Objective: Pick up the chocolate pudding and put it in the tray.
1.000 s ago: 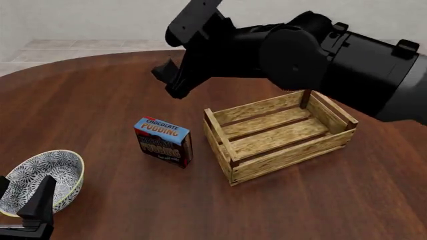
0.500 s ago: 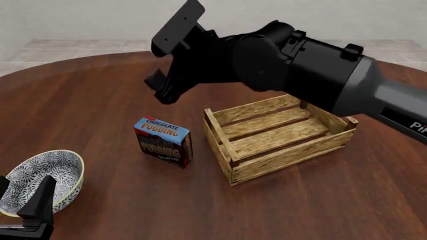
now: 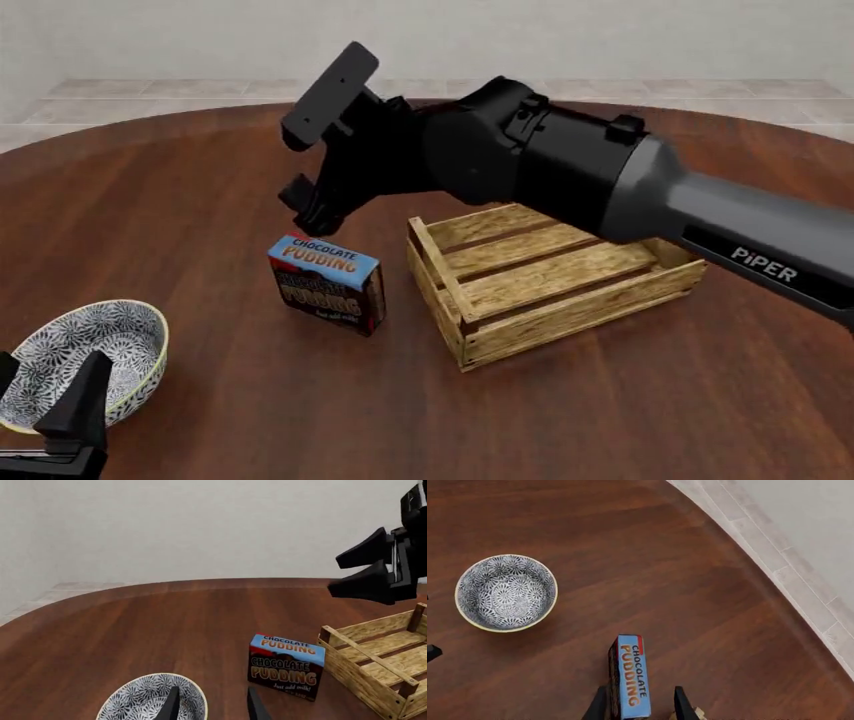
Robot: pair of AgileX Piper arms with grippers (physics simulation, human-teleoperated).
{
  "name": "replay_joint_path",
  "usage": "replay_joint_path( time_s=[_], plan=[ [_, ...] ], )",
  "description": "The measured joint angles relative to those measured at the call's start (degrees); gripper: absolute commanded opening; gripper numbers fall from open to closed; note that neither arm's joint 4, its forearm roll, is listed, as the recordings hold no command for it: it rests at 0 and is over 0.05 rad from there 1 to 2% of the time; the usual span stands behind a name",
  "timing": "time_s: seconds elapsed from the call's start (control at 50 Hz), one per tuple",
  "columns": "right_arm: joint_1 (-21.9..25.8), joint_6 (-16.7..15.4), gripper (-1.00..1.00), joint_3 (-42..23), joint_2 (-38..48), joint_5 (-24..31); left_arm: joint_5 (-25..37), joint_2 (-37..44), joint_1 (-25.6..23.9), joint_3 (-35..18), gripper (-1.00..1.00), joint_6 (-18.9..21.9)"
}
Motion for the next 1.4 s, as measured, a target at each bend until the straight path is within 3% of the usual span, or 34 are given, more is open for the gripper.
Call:
replay_joint_path(
  time_s=[0.72, 1.4],
  plan=[
    [0.6, -2.0, 1.00, 3.9, 1.9, -0.1, 0.0, 0.0, 0.0, 0.0, 1.00, 0.0],
    [-0.2, -1.1, 1.00, 4.9, 3.0, -0.6, 0.0, 0.0, 0.0, 0.0, 1.00, 0.0]
  ],
)
